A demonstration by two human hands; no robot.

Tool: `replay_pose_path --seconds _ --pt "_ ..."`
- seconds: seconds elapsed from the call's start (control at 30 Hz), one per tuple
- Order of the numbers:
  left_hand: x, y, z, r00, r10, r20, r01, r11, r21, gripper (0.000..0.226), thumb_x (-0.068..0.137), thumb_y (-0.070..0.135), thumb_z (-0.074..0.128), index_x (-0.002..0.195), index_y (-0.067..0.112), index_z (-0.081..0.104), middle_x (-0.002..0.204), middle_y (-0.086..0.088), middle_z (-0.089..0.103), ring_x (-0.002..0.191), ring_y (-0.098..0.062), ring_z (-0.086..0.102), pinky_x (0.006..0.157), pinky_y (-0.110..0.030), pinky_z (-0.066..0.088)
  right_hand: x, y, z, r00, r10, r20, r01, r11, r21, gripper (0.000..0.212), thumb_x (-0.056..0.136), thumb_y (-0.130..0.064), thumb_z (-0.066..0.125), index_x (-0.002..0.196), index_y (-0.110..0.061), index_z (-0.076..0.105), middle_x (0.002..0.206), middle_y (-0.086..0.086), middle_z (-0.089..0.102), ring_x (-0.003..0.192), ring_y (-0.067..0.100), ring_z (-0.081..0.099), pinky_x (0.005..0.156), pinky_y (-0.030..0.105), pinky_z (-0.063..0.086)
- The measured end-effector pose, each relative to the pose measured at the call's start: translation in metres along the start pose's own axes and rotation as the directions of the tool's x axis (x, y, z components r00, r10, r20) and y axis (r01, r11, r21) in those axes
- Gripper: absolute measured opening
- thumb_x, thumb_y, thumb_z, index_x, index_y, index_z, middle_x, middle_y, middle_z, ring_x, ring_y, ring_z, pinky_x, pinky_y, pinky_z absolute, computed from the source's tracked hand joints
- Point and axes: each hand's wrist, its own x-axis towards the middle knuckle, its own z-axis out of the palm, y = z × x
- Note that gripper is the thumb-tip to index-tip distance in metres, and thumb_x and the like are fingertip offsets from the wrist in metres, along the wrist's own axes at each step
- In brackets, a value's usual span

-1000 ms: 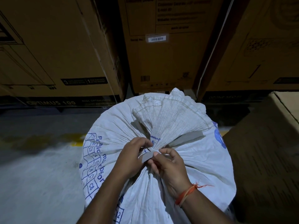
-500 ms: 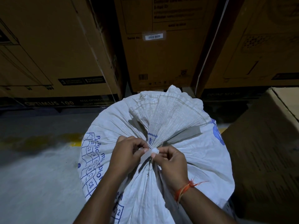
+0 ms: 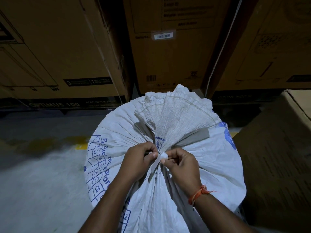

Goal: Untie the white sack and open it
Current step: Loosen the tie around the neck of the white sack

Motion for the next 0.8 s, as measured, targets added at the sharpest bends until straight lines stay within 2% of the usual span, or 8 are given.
replay_pose_path --seconds 0.07,0.3,0.5,0.8 --pt "-0.0002 0.0011 -0.0003 1.000 -0.016 0.000 0.016 1.000 -0.002 0.006 0.084 0.033 0.063 0.080 0.029 0.067 0.074 0.009 0.070 0.075 -0.010 0.066 0.072 -0.038 0.055 0.0005 -0.0002 -0.0005 1.000 -0.001 0.002 0.001 1.000 -0.010 0.016 0.076 -0.008 0.087 0.080 -0.019 0.076 0.077 0.000 0.078 0.077 0.023 0.073 0.071 0.032 0.061" --pt "-0.0029 0.0056 0.0007 0.999 -0.045 -0.002 0.045 0.999 -0.006 0.009 0.084 0.033 0.063 0.082 0.027 0.069 0.076 0.009 0.072 0.076 -0.009 0.068 0.073 -0.039 0.057 0.0009 -0.0005 -0.0034 1.000 -0.013 0.009 0.013 0.998 -0.059 0.018 0.076 -0.010 0.086 0.078 -0.024 0.075 0.074 -0.003 0.077 0.072 0.021 0.073 0.070 0.045 0.064" --pt "-0.0032 0.0073 0.0034 0.998 -0.061 0.019 0.061 0.998 -0.006 0.008 0.083 0.035 0.063 0.081 0.028 0.068 0.076 0.010 0.072 0.077 -0.011 0.068 0.075 -0.042 0.057 0.0013 0.0008 -0.0077 0.998 -0.053 0.025 0.056 0.992 -0.115 0.018 0.077 -0.012 0.085 0.077 -0.026 0.075 0.073 -0.007 0.077 0.067 0.012 0.072 0.070 0.042 0.063" --pt "-0.0032 0.0078 0.0049 0.996 -0.087 0.028 0.087 0.996 -0.014 0.009 0.082 0.036 0.062 0.081 0.030 0.068 0.080 0.010 0.074 0.082 -0.012 0.071 0.079 -0.042 0.058 0.0019 0.0034 -0.0054 0.998 -0.044 0.039 0.048 0.994 -0.100 0.018 0.078 -0.011 0.085 0.078 -0.026 0.076 0.075 -0.007 0.077 0.072 0.012 0.073 0.072 0.044 0.064"
